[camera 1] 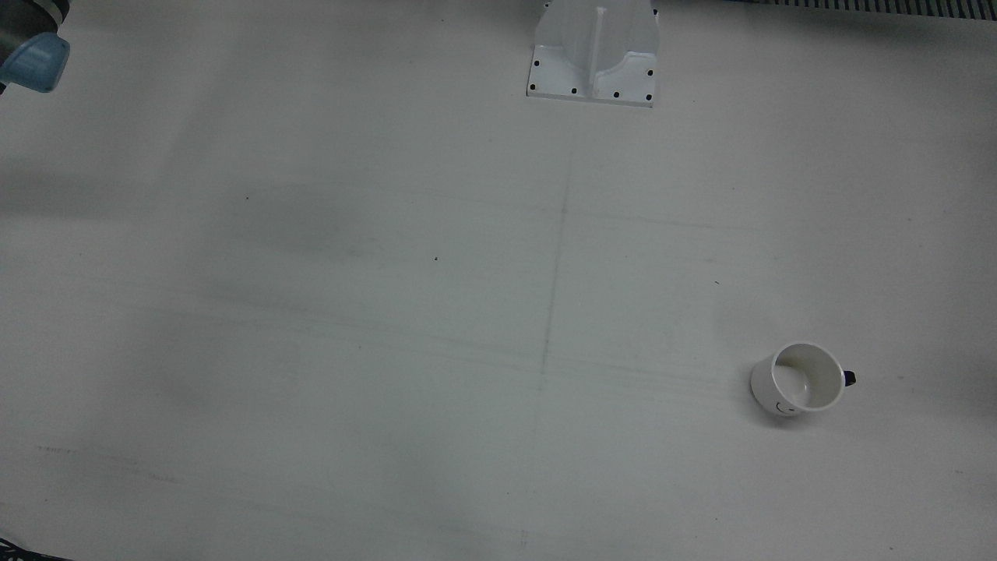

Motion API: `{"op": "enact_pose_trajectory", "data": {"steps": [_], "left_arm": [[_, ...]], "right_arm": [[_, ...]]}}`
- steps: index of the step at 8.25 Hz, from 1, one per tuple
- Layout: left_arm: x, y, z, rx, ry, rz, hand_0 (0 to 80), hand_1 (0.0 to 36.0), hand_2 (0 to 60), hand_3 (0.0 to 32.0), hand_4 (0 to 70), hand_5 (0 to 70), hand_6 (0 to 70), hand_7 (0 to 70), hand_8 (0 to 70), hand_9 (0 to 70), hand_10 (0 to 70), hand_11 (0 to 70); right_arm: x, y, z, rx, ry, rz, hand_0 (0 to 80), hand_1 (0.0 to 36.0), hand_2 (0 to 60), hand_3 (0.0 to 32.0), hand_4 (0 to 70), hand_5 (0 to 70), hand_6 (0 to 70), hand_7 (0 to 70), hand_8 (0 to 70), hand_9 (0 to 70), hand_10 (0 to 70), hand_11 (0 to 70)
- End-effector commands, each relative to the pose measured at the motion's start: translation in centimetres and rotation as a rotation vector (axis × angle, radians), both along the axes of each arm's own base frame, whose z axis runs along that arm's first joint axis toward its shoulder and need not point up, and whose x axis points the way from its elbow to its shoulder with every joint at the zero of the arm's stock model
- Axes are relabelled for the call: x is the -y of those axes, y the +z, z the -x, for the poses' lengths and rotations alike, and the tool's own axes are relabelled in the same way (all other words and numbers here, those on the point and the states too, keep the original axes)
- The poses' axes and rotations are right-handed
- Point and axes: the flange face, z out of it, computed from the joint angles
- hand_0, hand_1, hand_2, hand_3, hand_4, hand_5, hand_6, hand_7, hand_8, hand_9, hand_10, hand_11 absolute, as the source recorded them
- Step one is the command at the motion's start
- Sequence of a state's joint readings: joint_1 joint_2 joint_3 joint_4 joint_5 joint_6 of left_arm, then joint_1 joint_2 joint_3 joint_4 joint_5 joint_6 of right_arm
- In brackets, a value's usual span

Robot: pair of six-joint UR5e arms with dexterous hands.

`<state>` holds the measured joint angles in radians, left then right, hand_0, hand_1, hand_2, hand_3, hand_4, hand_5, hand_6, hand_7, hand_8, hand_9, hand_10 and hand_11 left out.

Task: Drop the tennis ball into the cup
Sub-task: 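Hold the tennis ball in the left hand and move it into view, then carry the tennis ball with the left hand above the white mug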

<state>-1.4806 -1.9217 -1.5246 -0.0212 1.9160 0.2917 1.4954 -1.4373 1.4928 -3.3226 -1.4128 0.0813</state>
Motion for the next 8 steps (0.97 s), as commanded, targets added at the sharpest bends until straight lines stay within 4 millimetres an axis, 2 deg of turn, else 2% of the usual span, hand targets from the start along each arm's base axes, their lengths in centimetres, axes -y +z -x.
{"op": "enact_pose_trajectory", "data": {"steps": [1,2,3,4,7,8], "left_arm": [[-2.8,-5.9,-17.3,-0.022,0.28,-0.059,80.0,36.0,60.0,0.0,59.1,31.5,70.0,70.0,61.0,70.0,24.8,39.8],[-4.2,-6.2,-23.1,-0.022,0.37,-0.066,80.0,36.0,60.0,0.0,57.7,30.1,70.0,70.0,60.4,70.0,24.9,40.1],[-5.3,-6.2,-26.4,-0.02,0.422,-0.067,80.0,36.0,60.0,0.0,55.7,28.0,69.7,70.0,60.0,70.0,25.1,40.2],[-5.5,-6.1,-27.0,-0.021,0.43,-0.07,80.0,36.0,60.0,0.0,54.3,29.6,70.0,70.0,60.5,70.0,25.1,40.3],[-6.0,-7.3,-26.7,-0.039,0.433,-0.114,80.0,36.0,60.0,0.0,53.7,27.7,70.0,70.0,59.6,70.0,24.2,39.0],[-6.0,-7.6,-26.7,-0.041,0.433,-0.119,80.0,36.0,60.0,0.0,54.1,29.4,70.0,70.0,60.5,70.0,24.2,39.0]], "right_arm": [[0.0,0.1,0.0,0.0,0.0,0.002,0.0,0.0,0.0,0.0,0.0,0.0,0.0,0.0,0.0,0.0,0.0,0.0],[0.0,0.1,0.0,0.0,0.0,0.002,0.0,0.0,0.0,0.0,0.0,0.0,0.0,0.0,0.0,0.0,0.0,0.0],[0.0,0.0,0.0,0.0,0.0,0.0,0.0,0.0,0.0,0.0,0.0,0.0,0.0,0.0,0.0,0.0,0.0,0.0],[0.0,0.0,0.0,0.0,0.0,0.0,0.0,0.0,0.0,0.0,0.0,0.0,0.0,0.0,0.0,0.0,0.0,0.0],[0.0,0.0,0.0,0.0,0.0,0.0,0.0,0.0,0.0,0.0,0.0,0.0,0.0,0.0,0.0,0.0,0.0,0.0],[0.0,0.0,0.0,0.0,0.0,0.0,0.0,0.0,0.0,0.0,0.0,0.0,0.0,0.0,0.0,0.0,0.0,0.0]]}}
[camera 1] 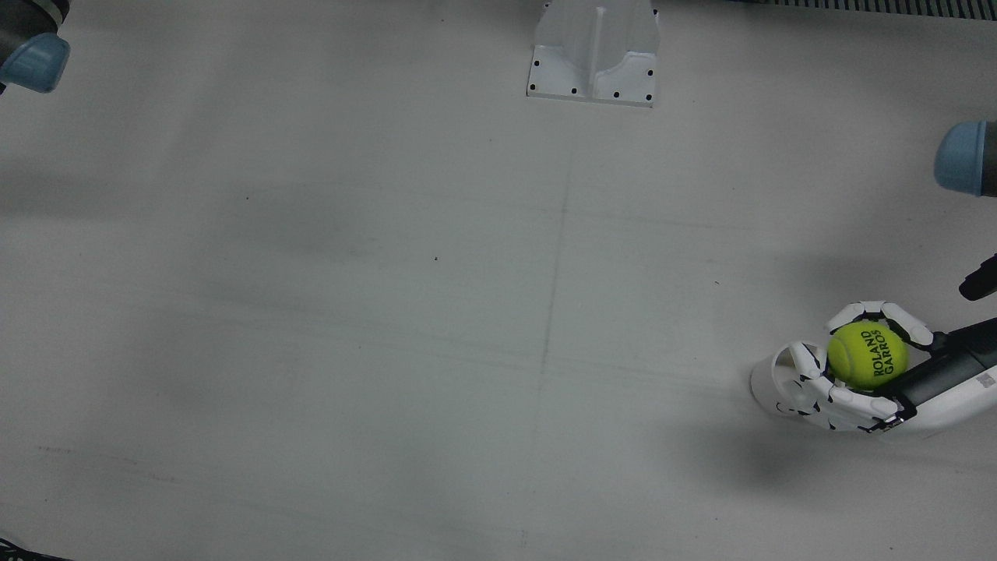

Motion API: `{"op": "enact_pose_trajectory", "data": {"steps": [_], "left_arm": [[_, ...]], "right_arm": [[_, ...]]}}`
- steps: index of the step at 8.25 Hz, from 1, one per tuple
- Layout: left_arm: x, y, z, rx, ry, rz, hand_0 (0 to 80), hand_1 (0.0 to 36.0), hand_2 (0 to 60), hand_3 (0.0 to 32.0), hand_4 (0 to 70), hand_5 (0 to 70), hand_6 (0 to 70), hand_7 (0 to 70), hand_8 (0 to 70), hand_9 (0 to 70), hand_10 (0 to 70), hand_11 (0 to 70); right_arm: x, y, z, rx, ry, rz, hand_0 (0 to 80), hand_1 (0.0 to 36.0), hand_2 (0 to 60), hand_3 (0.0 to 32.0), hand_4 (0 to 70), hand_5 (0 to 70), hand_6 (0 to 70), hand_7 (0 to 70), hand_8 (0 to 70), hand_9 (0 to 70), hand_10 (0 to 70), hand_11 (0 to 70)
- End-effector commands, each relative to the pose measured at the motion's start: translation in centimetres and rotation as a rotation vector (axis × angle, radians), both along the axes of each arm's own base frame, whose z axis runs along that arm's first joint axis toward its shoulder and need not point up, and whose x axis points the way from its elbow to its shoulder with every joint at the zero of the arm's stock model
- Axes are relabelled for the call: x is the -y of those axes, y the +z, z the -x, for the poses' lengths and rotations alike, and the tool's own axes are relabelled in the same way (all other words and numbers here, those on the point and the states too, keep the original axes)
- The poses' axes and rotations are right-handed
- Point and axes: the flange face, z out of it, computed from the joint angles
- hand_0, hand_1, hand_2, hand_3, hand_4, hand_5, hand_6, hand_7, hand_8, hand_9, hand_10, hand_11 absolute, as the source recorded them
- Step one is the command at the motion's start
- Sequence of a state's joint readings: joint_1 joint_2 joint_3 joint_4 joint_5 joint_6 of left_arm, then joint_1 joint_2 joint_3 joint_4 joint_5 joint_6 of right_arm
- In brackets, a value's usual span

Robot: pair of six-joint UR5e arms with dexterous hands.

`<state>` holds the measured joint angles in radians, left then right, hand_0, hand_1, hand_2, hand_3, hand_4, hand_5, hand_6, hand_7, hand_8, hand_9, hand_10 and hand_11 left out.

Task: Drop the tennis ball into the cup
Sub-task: 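Carry the tennis ball with the left hand above the white mug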

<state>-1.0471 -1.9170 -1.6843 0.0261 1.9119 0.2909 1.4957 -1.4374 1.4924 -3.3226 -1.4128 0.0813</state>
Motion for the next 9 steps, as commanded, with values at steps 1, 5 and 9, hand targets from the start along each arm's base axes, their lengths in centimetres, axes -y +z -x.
{"op": "enact_pose_trajectory", "data": {"steps": [1,5,9], "left_arm": [[-0.3,-0.4,0.0,-0.009,0.004,-0.015,80.0,36.0,60.0,0.0,52.9,28.0,70.0,70.0,59.5,70.0,23.5,37.9],[-1.0,1.4,0.4,-0.006,0.003,-0.012,80.0,36.0,60.0,0.0,50.3,29.0,70.0,70.0,56.6,70.0,21.0,34.0],[-1.7,3.2,1.1,-0.012,0.001,-0.019,80.0,36.0,36.0,0.0,4.5,14.8,3.8,19.1,0.2,2.4,0.0,4.4]], "right_arm": [[0.0,0.0,0.0,0.0,0.0,0.0,0.0,0.0,0.0,0.0,0.0,0.0,0.0,0.0,0.0,0.0,0.0,0.0],[0.0,0.0,0.0,0.0,0.0,0.0,0.0,0.0,0.0,0.0,0.0,0.0,0.0,0.0,0.0,0.0,0.0,0.0],[0.0,0.0,0.0,0.0,0.0,0.0,0.0,0.0,0.0,0.0,0.0,0.0,0.0,0.0,0.0,0.0,0.0,0.0]]}}
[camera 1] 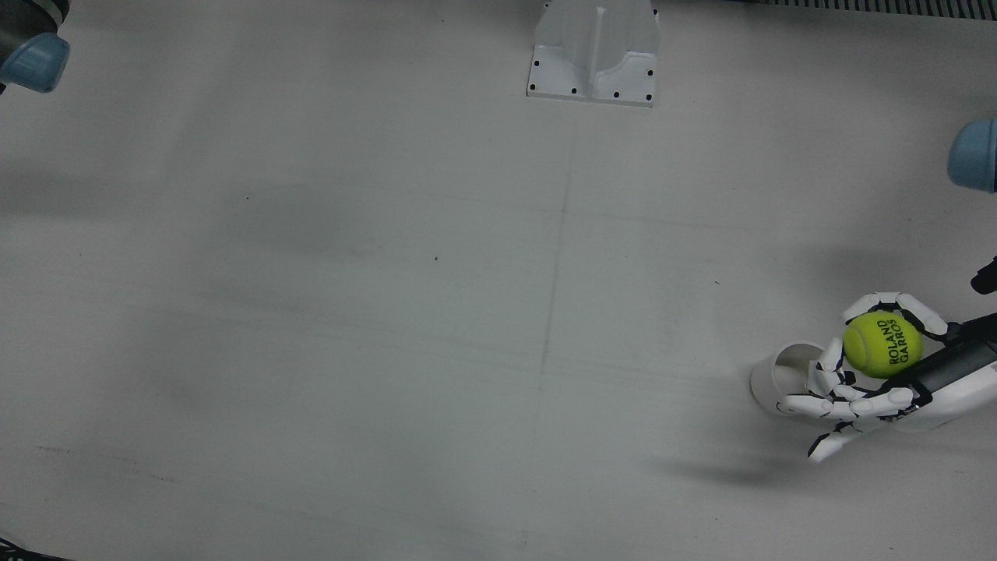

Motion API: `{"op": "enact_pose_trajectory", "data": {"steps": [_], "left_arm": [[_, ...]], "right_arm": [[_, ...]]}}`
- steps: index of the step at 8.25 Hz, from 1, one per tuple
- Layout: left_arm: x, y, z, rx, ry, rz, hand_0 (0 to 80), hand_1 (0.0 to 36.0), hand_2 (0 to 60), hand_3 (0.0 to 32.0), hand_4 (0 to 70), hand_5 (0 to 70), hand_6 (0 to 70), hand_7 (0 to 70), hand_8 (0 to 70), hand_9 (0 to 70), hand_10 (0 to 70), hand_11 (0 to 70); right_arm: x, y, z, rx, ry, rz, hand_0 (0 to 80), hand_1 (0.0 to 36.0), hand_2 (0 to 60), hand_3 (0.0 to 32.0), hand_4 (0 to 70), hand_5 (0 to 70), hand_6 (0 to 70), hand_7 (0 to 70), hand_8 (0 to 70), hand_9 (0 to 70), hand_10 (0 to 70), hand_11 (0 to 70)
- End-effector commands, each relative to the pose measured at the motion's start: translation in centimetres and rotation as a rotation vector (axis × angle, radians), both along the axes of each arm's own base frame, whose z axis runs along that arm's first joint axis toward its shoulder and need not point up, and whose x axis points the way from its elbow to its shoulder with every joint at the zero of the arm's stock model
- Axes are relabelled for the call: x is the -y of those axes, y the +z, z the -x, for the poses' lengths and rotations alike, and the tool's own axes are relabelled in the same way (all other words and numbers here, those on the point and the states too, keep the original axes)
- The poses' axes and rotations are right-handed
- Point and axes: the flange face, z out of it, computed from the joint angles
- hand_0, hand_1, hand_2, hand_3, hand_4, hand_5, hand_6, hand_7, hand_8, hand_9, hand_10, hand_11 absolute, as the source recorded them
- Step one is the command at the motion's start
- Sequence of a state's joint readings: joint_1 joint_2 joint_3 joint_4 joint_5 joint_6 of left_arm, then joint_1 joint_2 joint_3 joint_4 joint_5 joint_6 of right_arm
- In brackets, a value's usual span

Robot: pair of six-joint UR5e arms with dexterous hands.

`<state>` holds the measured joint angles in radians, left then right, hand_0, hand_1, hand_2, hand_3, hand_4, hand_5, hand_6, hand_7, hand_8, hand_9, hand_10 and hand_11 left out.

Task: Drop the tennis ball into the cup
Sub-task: 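Carry the tennis ball with the left hand above the white mug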

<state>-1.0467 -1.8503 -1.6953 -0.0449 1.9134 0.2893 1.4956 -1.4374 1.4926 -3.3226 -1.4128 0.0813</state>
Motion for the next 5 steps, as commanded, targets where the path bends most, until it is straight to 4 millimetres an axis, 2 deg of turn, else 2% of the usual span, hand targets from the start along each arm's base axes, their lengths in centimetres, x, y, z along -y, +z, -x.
{"op": "enact_pose_trajectory", "data": {"steps": [1,2,4,5], "left_arm": [[-0.5,1.2,0.5,-0.005,-0.002,-0.006,80.0,36.0,38.4,0.0,1.2,15.0,6.0,16.4,0.9,1.8,0.0,3.9],[-0.9,2.0,0.7,-0.005,0.0,-0.003,80.0,36.0,44.0,0.0,0.0,14.3,2.0,16.2,0.1,1.8,0.0,3.7],[-1.3,2.7,1.0,-0.01,-0.001,-0.009,80.0,36.0,46.6,0.0,0.0,14.1,1.2,13.9,0.0,1.3,0.0,3.2],[-1.4,2.9,1.0,-0.01,0.001,-0.009,80.0,36.0,41.0,0.0,0.0,15.5,4.3,12.0,0.1,0.9,0.0,3.0]], "right_arm": [[-0.1,0.1,0.0,0.0,0.0,0.002,0.0,0.0,0.0,0.0,0.0,0.0,0.0,0.0,0.0,0.0,0.0,0.0],[0.0,0.0,0.0,0.0,0.0,0.0,0.0,0.0,0.0,0.0,0.0,0.0,0.0,0.0,0.0,0.0,0.0,0.0],[0.0,0.0,0.0,0.0,0.0,0.0,0.0,0.0,0.0,0.0,0.0,0.0,0.0,0.0,0.0,0.0,0.0,0.0],[0.0,0.0,0.0,0.0,0.0,0.0,0.0,0.0,0.0,0.0,0.0,0.0,0.0,0.0,0.0,0.0,0.0,0.0]]}}
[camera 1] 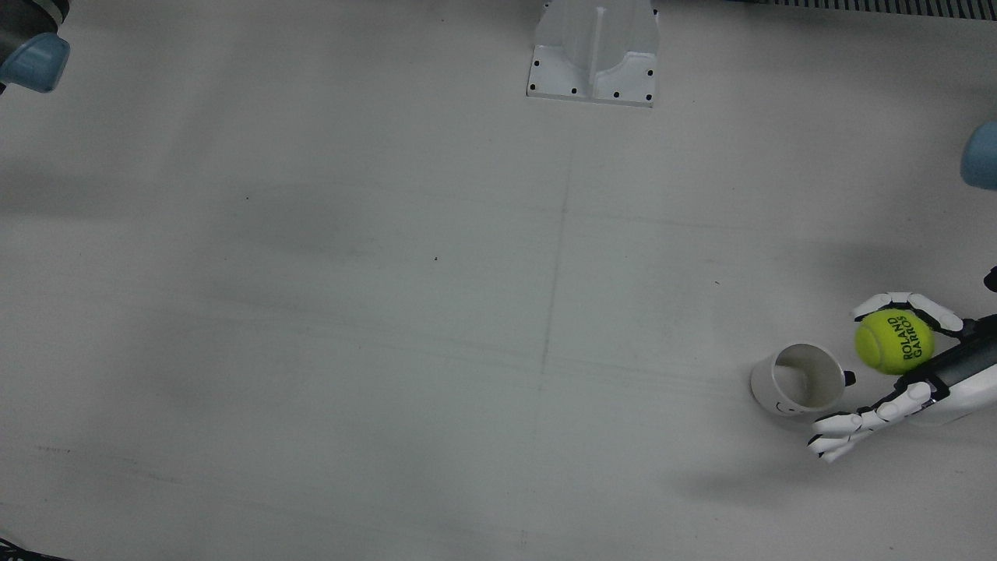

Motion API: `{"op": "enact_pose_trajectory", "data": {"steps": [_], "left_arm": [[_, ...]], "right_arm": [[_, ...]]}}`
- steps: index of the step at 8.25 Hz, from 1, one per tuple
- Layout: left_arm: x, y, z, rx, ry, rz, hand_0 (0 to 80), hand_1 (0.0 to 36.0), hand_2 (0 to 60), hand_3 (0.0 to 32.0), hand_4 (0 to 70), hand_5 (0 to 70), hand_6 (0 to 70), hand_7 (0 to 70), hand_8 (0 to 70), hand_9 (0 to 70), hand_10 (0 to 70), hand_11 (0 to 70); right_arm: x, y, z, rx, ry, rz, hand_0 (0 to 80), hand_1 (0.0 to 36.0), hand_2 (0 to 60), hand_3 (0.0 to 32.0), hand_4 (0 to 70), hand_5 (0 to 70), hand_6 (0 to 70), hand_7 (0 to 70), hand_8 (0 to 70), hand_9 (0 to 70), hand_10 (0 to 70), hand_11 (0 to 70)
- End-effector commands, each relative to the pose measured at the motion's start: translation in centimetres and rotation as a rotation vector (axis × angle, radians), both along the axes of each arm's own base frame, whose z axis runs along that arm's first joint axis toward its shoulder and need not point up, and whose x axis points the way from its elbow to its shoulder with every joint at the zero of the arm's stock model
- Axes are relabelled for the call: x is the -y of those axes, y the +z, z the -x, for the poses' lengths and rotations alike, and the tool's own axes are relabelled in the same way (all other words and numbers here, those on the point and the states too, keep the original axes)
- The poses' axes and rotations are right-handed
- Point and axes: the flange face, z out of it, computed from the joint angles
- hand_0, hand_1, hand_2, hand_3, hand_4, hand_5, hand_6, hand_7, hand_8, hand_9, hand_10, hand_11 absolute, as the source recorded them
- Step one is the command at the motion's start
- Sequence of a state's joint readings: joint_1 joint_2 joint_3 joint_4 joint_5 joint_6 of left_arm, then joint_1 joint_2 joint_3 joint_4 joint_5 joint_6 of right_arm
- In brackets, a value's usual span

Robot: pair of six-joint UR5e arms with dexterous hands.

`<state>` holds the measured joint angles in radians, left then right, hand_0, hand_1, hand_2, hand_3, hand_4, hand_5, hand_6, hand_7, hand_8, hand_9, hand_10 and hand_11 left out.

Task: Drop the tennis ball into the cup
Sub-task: 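Carry the tennis ball with the left hand above the white mug, then open the left hand fingers to release the ball into the mug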

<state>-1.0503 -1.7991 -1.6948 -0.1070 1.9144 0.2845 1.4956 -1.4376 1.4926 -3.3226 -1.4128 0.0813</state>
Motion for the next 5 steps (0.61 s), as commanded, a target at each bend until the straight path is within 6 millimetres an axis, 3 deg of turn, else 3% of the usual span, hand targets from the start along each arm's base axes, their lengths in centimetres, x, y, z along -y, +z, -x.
{"op": "enact_pose_trajectory", "data": {"steps": [1,2,3,5], "left_arm": [[-0.37,0.6,0.14,-0.004,0.001,-0.006,80.0,36.0,21.7,0.0,0.0,14.6,2.4,12.6,0.0,1.1,0.0,2.8],[-0.33,0.6,0.22,-0.004,0.0,-0.006,80.0,36.0,14.9,0.0,0.0,14.3,1.8,12.5,0.0,1.1,0.0,2.6],[-0.35,0.56,0.13,-0.005,0.001,-0.008,80.0,36.0,0.0,0.0,0.0,14.7,9.4,10.1,1.5,0.8,0.0,1.6],[-0.35,0.61,0.24,-0.006,0.0,-0.01,80.0,36.0,0.0,0.0,0.0,10.6,1.3,10.6,0.0,0.7,0.0,0.0]], "right_arm": [[0.01,-0.01,0.0,0.0,0.0,0.0,0.0,0.0,0.0,0.0,0.0,0.0,0.0,0.0,0.0,0.0,0.0,0.0],[0.01,-0.01,0.0,0.0,0.0,0.0,0.0,0.0,0.0,0.0,0.0,0.0,0.0,0.0,0.0,0.0,0.0,0.0],[0.01,-0.01,0.0,0.0,0.0,0.0,0.0,0.0,0.0,0.0,0.0,0.0,0.0,0.0,0.0,0.0,0.0,0.0],[0.01,-0.01,0.0,0.0,0.0,0.0,0.0,0.0,0.0,0.0,0.0,0.0,0.0,0.0,0.0,0.0,0.0,0.0]]}}
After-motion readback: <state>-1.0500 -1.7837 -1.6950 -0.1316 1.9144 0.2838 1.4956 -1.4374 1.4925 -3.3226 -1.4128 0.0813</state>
